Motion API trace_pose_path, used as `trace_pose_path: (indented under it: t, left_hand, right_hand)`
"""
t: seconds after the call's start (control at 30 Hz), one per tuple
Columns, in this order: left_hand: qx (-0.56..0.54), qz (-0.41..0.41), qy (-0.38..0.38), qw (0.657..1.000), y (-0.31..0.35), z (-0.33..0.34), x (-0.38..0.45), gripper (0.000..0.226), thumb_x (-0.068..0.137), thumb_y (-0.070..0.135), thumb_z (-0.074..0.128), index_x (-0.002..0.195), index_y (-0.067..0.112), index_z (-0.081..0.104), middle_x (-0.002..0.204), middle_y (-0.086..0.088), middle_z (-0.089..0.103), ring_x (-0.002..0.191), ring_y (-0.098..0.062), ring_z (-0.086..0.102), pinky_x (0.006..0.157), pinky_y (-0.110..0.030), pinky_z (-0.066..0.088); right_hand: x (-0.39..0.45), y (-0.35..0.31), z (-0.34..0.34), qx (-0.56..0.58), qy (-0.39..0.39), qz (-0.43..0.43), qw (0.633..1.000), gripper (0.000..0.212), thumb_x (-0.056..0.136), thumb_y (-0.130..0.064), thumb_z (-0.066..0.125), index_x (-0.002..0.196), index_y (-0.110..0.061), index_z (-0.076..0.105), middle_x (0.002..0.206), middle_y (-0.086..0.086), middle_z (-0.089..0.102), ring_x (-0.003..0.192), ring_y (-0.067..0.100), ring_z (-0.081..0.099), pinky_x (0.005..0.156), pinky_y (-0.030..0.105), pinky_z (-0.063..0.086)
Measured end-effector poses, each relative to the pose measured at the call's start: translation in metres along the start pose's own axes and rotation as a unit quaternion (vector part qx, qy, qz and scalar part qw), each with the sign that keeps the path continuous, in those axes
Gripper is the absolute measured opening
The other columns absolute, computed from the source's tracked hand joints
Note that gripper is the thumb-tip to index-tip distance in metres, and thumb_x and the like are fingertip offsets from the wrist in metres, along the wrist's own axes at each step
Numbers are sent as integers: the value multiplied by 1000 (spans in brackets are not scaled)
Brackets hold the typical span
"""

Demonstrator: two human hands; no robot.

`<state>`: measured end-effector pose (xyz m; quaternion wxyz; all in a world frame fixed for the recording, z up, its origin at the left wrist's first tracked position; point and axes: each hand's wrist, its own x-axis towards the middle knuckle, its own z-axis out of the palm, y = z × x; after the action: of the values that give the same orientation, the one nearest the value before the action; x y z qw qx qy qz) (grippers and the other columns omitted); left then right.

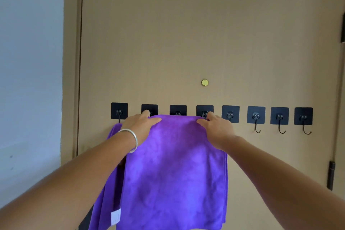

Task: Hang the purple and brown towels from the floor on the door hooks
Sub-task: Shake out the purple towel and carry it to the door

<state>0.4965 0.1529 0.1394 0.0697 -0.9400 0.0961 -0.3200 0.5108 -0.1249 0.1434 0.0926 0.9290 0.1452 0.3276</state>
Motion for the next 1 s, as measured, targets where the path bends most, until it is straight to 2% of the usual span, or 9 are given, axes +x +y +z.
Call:
trace_pose_path:
  t: [0.17, 0.33, 0.47, 0.63, 0.7, 0.8, 0.9, 1.0]
  left_hand:
    - [35, -42, -32, 998, 25, 15, 18, 50, 86, 1, 39, 131, 24, 47, 113, -8, 44, 78, -29, 54, 62, -34, 38]
    - [28, -63, -49, 996, 52, 44, 17, 41, 92, 4, 37, 129, 17, 48, 126, -11, 46, 107, -34, 56, 77, -36, 43]
    - [-7, -68, -83, 994, 67, 69, 0, 41, 97, 11, 32, 134, 20, 44, 130, -11, 46, 108, -34, 58, 85, -39, 46]
    - [-77, -80, -130, 985, 87, 84, -21, 37, 94, 13, 37, 127, 24, 50, 126, -6, 49, 110, -30, 60, 89, -39, 47]
    - [-75, -74, -146, 984, 89, 83, -26, 36, 92, 13, 39, 125, 22, 51, 127, -5, 48, 114, -28, 57, 93, -39, 46]
    - [-35, -52, -174, 983, 85, 77, -31, 34, 91, 13, 42, 121, 20, 56, 128, -6, 45, 119, -27, 52, 96, -40, 43]
    - [-1, -51, -151, 987, 79, 62, -31, 35, 90, 12, 45, 121, 19, 59, 126, -5, 47, 117, -26, 51, 91, -38, 45]
    - [-24, -76, -51, 996, 77, 43, -27, 31, 89, 8, 43, 110, 21, 61, 117, -3, 52, 107, -25, 53, 79, -35, 46]
  right_hand:
    - [18, -19, 16, -15, -40, 43, 998, 43, 91, -9, 45, 133, -16, 40, 120, 9, 45, 107, 27, 53, 68, 35, 39]
    - [14, -44, 52, 23, -63, 83, 994, 50, 91, -8, 47, 140, -11, 34, 129, 12, 46, 110, 28, 55, 81, 35, 46]
    - [-6, -63, 76, 49, -89, 63, 993, 40, 95, -13, 40, 135, -13, 39, 125, 12, 48, 106, 31, 56, 72, 35, 38]
    - [-21, -86, 87, 123, -145, 70, 979, 38, 93, -18, 46, 131, -18, 40, 111, 6, 47, 102, 29, 57, 74, 34, 41]
    - [-22, -87, 85, 115, -164, 67, 978, 43, 91, -20, 52, 132, -19, 40, 119, 7, 48, 107, 28, 55, 81, 35, 44]
    - [-27, -78, 87, 51, -179, 50, 981, 50, 87, -24, 58, 134, -23, 42, 129, 6, 44, 118, 27, 46, 94, 38, 41]
    - [-34, -63, 91, 45, -154, 58, 985, 44, 88, -28, 55, 132, -27, 46, 127, 5, 44, 116, 26, 44, 91, 38, 39]
    - [-44, -45, 93, 56, -131, 71, 987, 43, 89, -26, 47, 132, -28, 47, 124, 4, 47, 114, 24, 46, 89, 36, 39]
